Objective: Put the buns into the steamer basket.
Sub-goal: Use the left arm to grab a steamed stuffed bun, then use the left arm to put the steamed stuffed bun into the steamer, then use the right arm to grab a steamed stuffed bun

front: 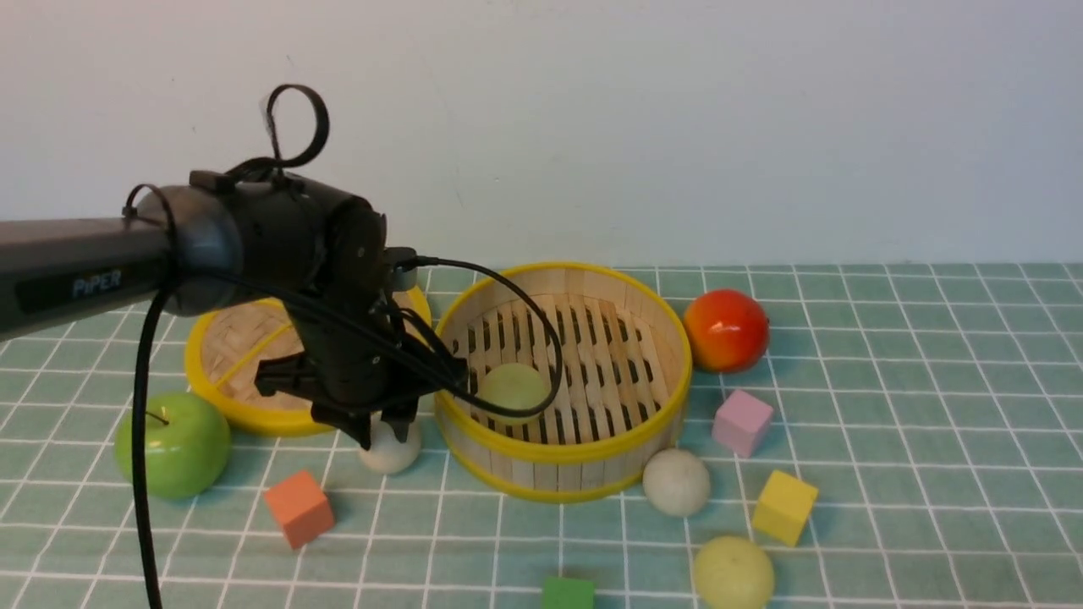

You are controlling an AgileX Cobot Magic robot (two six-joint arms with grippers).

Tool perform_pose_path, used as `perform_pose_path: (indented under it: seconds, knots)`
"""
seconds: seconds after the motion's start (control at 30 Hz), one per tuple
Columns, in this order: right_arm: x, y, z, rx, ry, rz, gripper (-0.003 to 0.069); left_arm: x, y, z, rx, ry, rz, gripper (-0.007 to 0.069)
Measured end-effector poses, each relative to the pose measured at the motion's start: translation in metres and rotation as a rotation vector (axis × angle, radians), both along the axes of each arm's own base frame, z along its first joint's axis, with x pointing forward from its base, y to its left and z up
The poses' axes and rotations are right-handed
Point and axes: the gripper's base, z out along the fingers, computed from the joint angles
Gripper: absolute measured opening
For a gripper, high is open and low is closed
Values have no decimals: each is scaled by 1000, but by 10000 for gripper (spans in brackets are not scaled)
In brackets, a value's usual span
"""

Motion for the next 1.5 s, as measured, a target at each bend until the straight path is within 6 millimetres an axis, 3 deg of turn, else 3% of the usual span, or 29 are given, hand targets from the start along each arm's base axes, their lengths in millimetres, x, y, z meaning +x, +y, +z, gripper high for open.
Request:
perform_pose_path:
  seconds: [0.4, 0.63, 0.77, 0.97, 1.0, 1.1, 1.23, 1.33, 1.37, 1.5]
  knots:
    - [0, 0, 0, -1, 0, 0, 240, 4, 0, -1, 12, -24, -12, 250]
    - [0, 0, 0, -1, 0, 0, 240, 7, -1, -14, 23, -3, -16, 250]
    - [0, 0, 0, -1, 0, 0, 240, 7, -1, -15, 33, -2, -46, 215]
    - [0, 0, 0, -1, 0, 0, 240, 6, -1, -14, 42, 13, -58, 102]
    - [0, 0, 0, -1, 0, 0, 240, 7, -1, -9, 48, 24, -58, 45]
    - [0, 0, 0, -1, 0, 0, 240, 12, -2, 4, 58, 33, -56, -6]
    - [0, 0, 0, -1, 0, 0, 240, 21, -4, 30, 67, 24, -48, -11]
    - [0, 0, 0, -1, 0, 0, 240, 31, -9, 66, 39, -37, -37, -11]
    - [0, 0, 0, -1, 0, 0, 240, 35, -14, 82, 7, -76, -38, -11]
    - [0, 0, 0, -1, 0, 0, 240, 37, -40, 107, -97, -185, -106, -11]
